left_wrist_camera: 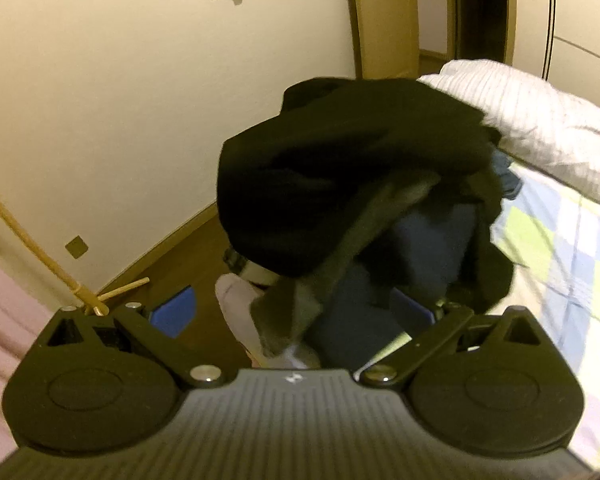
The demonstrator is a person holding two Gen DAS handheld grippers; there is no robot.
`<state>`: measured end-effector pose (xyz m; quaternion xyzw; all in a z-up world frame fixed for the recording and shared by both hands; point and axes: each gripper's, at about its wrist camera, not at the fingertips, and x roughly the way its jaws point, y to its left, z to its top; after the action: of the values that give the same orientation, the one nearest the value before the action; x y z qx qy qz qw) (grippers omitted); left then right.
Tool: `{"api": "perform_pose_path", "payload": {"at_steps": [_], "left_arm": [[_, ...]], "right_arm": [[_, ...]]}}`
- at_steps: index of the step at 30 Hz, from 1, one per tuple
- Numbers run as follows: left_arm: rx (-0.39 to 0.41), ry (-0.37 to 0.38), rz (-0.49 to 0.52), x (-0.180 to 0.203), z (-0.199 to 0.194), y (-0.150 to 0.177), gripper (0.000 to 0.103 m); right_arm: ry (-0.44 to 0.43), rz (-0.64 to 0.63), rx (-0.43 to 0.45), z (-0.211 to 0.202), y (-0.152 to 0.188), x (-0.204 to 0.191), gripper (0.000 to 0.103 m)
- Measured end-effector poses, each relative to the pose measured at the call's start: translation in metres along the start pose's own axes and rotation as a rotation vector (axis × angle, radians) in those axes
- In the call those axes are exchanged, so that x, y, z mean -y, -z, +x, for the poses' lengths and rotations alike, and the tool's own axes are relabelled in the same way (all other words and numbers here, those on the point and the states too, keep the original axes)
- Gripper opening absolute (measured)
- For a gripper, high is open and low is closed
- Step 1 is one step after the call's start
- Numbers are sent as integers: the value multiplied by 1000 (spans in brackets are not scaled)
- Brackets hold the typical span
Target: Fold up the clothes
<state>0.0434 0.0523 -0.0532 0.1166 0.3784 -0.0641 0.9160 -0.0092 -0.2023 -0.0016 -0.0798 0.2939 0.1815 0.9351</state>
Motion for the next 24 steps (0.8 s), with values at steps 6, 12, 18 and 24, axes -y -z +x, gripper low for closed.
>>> {"api": "perform_pose_path", "payload": {"at_steps": [6, 12, 18, 24], "left_arm": [[55, 61, 216, -27, 100, -35, 100], [109, 196, 442, -37, 170, -53, 93], [93, 317, 412, -51, 189, -55, 41], [170, 346, 388, -60, 161, -73, 12]], "right_arm": [[13, -286, -10, 98, -36, -34, 103], [-14, -555, -86, 198, -50, -66, 103], [-73, -670, -149, 249, -37, -80, 60], [-42, -668, -79, 238, -32, -70, 6]]}}
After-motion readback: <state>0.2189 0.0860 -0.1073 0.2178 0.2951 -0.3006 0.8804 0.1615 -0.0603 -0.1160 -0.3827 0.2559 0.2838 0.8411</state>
